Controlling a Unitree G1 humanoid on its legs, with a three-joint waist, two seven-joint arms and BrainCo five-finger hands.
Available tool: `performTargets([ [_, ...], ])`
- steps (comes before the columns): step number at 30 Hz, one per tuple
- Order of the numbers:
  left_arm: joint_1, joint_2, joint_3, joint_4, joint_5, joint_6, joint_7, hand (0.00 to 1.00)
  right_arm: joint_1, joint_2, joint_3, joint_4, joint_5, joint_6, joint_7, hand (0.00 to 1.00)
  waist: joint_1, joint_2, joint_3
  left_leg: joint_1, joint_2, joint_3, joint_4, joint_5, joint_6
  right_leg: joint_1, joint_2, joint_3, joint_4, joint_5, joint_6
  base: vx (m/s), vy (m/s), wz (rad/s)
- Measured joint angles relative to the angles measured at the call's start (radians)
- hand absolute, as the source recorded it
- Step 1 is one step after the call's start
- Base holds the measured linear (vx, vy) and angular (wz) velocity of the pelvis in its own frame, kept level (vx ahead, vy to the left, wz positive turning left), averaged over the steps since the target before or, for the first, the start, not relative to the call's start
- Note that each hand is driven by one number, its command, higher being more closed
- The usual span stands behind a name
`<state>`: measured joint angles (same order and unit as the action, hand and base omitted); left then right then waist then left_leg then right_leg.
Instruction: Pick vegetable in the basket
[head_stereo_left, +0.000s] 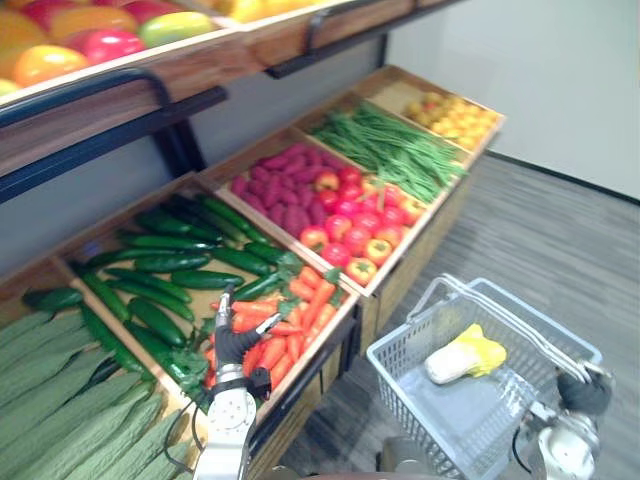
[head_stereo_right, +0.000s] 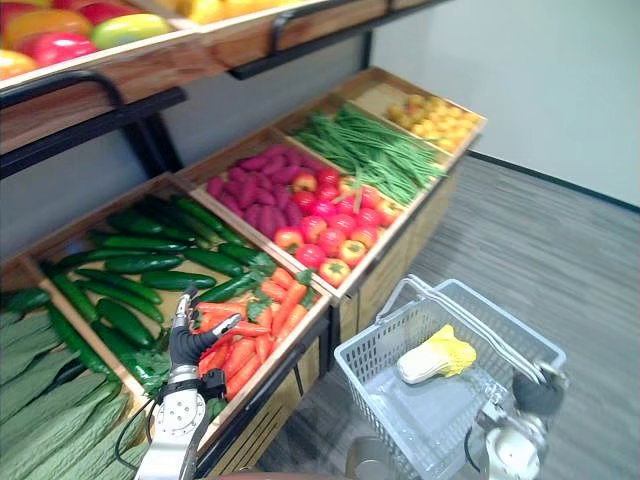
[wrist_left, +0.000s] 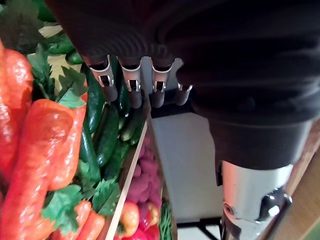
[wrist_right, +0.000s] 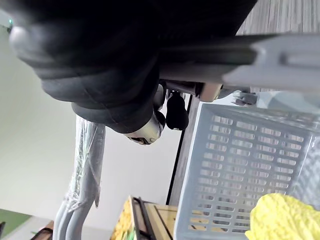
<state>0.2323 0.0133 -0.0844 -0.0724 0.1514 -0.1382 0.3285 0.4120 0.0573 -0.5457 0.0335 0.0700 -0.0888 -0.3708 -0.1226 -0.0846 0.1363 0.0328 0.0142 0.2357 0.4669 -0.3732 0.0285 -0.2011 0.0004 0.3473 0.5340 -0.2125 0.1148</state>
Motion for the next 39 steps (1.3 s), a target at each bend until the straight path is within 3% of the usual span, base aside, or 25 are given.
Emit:
performTargets([
  [4, -0.020, -0.011, 0.010, -0.011, 0.011, -0.002, -0.009, 0.00, -0.009, -0.046, -0.073, -0.001, 0.033, -0.002, 0.005, 1.00, 0.024, 0.056, -0.025, 0.009, 0.056, 0.006, -0.068, 0.029, -0.050, 0.013, 0.022, -0.071, -0.065, 0.019, -0.034, 0.27, -0.130, 0.37],
  [7, -0.039, 0.007, 0.016, -0.013, 0.033, -0.002, -0.032, 0.00, 0.001, -0.047, -0.075, 0.003, 0.036, 0.000, 0.025, 1.00, 0.024, 0.056, -0.020, 0.037, 0.077, 0.013, -0.111, 0.039, -0.063, 0.045, 0.034, -0.088, -0.108, 0.034, -0.047, 0.08, -0.060, 0.05],
  [18, -0.067, 0.113, 0.005, -0.006, 0.189, -0.002, -0.095, 0.00, -0.013, -0.069, -0.032, 0.023, 0.026, 0.001, 0.070, 1.00, 0.026, 0.063, 0.002, 0.013, 0.069, 0.037, -0.154, 0.068, -0.063, 0.035, 0.025, -0.069, -0.173, 0.072, -0.041, -0.06, 0.000, -0.04],
  [25, -0.124, 0.180, -0.086, 0.098, 0.396, -0.002, -0.137, 0.00, -0.072, -0.128, 0.021, 0.024, 0.006, -0.002, 0.092, 1.00, 0.024, 0.084, 0.044, -0.028, 0.070, 0.086, -0.154, 0.089, -0.065, -0.034, 0.037, -0.033, -0.176, 0.112, -0.043, -0.06, -0.015, -0.19],
  [30, -0.146, 0.244, -0.108, 0.169, 0.503, -0.004, -0.138, 0.00, -0.080, -0.165, 0.081, 0.027, -0.002, -0.016, 0.095, 1.00, 0.026, 0.090, 0.060, -0.056, 0.074, 0.110, -0.155, 0.097, -0.062, -0.059, 0.042, -0.014, -0.204, 0.144, -0.043, -0.07, -0.001, -0.14],
  [39, -0.155, 0.270, -0.131, 0.233, 0.664, 0.000, -0.111, 0.00, -0.083, -0.203, 0.122, 0.027, -0.003, -0.027, 0.092, 1.00, 0.026, 0.093, 0.084, -0.086, 0.075, 0.122, -0.153, 0.104, -0.060, -0.072, 0.037, -0.007, -0.246, 0.179, -0.039, -0.03, 0.020, -0.02],
])
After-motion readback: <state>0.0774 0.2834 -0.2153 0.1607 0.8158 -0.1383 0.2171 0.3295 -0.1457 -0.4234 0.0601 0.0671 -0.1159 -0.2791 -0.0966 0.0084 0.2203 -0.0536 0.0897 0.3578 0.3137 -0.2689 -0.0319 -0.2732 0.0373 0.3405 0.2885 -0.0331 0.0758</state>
